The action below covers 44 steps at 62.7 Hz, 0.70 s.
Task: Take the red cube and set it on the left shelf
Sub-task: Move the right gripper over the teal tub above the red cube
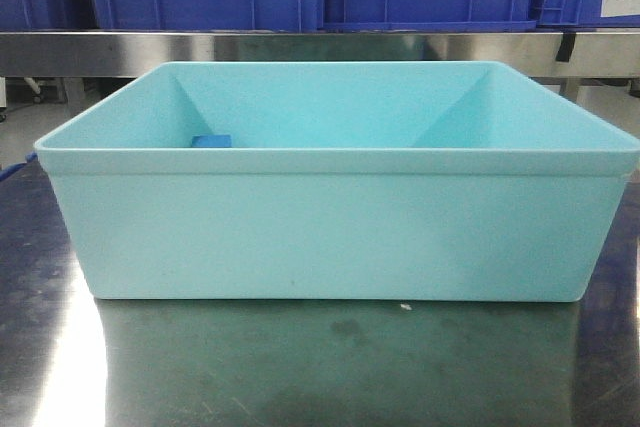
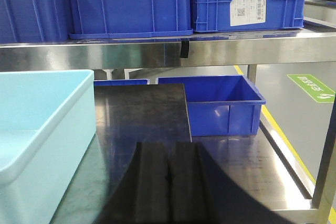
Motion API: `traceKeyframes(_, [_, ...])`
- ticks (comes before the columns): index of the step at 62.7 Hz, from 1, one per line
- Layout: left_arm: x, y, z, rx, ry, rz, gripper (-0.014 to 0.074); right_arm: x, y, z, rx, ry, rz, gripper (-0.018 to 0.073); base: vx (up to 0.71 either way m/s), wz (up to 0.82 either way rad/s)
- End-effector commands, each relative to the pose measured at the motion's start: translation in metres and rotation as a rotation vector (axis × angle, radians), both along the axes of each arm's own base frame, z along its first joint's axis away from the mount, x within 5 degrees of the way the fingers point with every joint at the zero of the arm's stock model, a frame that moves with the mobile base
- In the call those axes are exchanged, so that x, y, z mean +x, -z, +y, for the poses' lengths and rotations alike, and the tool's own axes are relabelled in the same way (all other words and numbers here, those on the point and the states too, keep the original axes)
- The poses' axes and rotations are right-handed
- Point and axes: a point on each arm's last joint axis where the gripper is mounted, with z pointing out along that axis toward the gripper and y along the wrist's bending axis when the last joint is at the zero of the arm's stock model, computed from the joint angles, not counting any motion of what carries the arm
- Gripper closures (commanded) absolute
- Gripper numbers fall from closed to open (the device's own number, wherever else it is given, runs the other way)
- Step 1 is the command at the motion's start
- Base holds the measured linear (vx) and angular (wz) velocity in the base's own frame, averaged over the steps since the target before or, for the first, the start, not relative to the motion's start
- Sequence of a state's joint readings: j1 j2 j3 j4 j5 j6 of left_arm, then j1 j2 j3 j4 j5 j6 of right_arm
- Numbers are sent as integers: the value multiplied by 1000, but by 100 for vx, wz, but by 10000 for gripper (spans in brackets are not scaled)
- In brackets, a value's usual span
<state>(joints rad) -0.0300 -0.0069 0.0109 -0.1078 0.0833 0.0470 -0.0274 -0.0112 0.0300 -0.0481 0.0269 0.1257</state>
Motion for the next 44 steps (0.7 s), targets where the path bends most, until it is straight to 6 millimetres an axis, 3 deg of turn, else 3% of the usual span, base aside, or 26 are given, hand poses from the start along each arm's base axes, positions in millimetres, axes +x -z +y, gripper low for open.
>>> traceKeyframes(1, [0, -1, 1, -15, -5, -82, 495, -4, -17, 0, -15, 0, -130, 503, 0, 0])
traceKeyframes(44, [0, -1, 1, -15, -5, -82, 495, -4, -17, 0, -15, 0, -131, 503, 0, 0])
